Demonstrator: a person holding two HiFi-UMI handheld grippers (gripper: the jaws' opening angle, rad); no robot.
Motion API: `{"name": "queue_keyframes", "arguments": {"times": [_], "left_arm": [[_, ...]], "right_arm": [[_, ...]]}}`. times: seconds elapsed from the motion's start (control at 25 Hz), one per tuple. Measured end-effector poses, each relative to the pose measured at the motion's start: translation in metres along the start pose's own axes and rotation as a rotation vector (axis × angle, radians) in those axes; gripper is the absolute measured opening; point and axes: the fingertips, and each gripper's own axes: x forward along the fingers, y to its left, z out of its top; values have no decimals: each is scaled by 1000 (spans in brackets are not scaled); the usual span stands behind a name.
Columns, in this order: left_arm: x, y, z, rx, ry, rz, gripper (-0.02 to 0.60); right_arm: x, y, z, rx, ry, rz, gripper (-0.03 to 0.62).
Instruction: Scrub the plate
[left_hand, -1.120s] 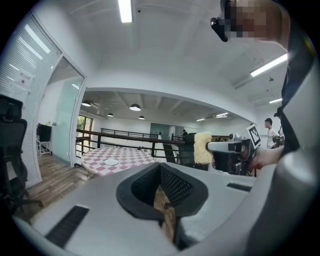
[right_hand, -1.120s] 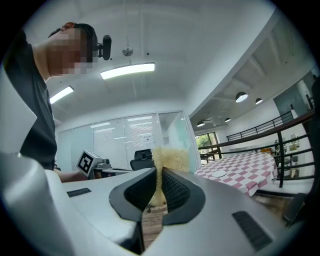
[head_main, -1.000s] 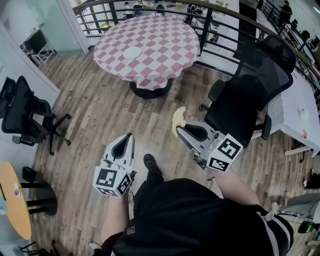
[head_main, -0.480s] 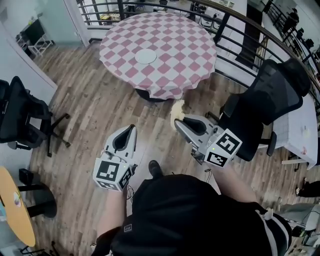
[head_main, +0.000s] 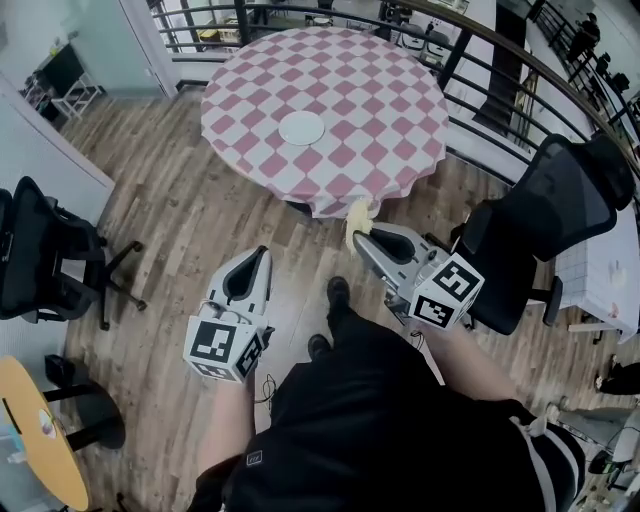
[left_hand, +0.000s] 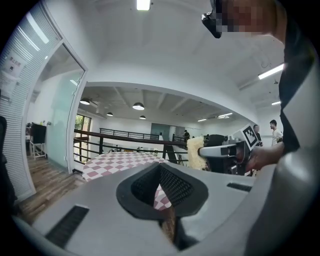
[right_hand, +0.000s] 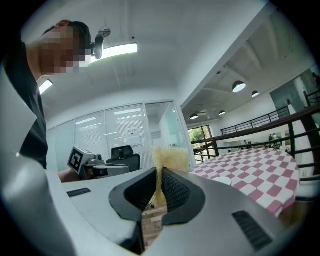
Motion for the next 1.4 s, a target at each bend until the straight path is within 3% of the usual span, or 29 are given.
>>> {"name": "queue_keyframes", "arguments": {"times": [0.28,0.56,0.64,0.84,0.92,1.12,1.4], "left_arm": [[77,54,15,17,-1,42,8],[181,100,32,15,28,13,40],[179,106,23,30,42,3,65],[91,113,-33,44,24,-15,72],[76,119,-49,40,29,-25,72],[99,148,-56,0,45,-41,72],[129,195,-70,9,80,-95,72]], "right_arm": [[48,-86,5,48,-6,-8,40],[97,-185,19,53,-15,-8,40],[103,-181,6,63,-19,-9,40],[100,-87,-66,52,-4,-25,40],[106,-68,-82,53,11,-28,40],[141,-85,-91,75,77,-31,40],[196,-110,-106,108,166,-90,40]]}}
